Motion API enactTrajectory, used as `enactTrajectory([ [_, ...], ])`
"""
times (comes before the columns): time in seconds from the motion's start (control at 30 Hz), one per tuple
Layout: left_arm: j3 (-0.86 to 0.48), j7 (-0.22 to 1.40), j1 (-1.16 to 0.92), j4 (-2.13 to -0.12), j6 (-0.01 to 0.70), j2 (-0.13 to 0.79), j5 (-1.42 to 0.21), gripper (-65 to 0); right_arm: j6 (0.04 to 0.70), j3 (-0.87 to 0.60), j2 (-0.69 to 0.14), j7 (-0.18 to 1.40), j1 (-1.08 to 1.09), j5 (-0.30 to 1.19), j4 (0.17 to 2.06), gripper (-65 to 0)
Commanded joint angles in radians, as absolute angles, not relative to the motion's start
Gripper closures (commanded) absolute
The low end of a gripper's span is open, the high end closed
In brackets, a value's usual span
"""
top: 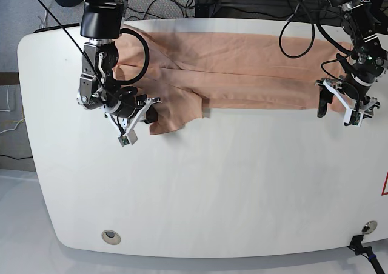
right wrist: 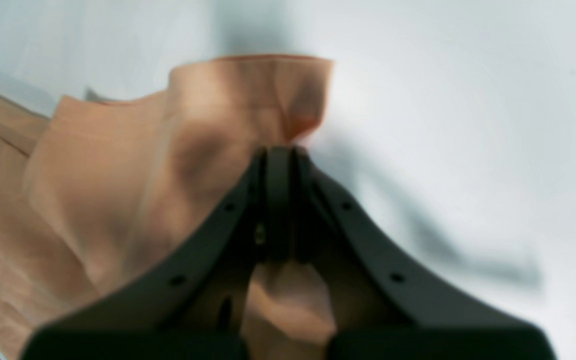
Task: Fold the T-shirt properly
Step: 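Grasp the folded shirt's sleeve end with the right gripper and fold it inward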
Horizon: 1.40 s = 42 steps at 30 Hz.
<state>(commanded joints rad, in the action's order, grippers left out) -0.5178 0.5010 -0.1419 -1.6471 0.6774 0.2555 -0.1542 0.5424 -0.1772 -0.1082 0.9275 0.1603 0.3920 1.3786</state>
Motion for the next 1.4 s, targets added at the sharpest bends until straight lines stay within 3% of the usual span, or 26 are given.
enactTrajectory([
  [0.13,-0.518,0.498,-0.140,-1.610,0.677,0.255,-0.154,-46.1,0.641,-0.180,-0.102,1.049,0.127,0.394,1.537,0.0],
  [0.23,-0.518,0.496,-0.140,-1.610,0.677,0.255,-0.154,-46.1,0.679,-0.180,-0.107,1.095,0.070,0.444,1.629,0.0],
  [0.67,-0.481,0.495,-0.125,-1.590,0.677,0.255,-0.154,-46.1,0.674,-0.177,-0.311,1.262,-0.124,0.955,1.804,0.0],
  [0.97,-0.481,0.495,-0.125,-1.589,0.677,0.255,-0.154,-46.1,0.674,-0.154,-0.340,1.330,-0.225,1.001,1.804,0.0],
  [1.0,-0.481,0.495,-0.125,-1.589,0.677,0.255,-0.154,-46.1,0.674,-0.127,-0.357,1.330,-0.232,1.004,1.804,-1.4],
  [1.13,-0.481,0.495,-0.125,-1.589,0.677,0.255,-0.153,-46.1,0.673,-0.044,-0.390,1.328,-0.251,1.004,1.804,-20.1],
  [1.27,-0.481,0.495,-0.125,-1.589,0.677,0.255,-0.153,-46.1,0.673,0.015,-0.417,1.328,-0.257,1.001,1.804,-34.2],
  [1.4,-0.481,0.495,-0.125,-1.589,0.677,0.255,-0.153,-46.1,0.676,0.058,-0.443,1.325,-0.251,1.004,1.804,-38.6],
])
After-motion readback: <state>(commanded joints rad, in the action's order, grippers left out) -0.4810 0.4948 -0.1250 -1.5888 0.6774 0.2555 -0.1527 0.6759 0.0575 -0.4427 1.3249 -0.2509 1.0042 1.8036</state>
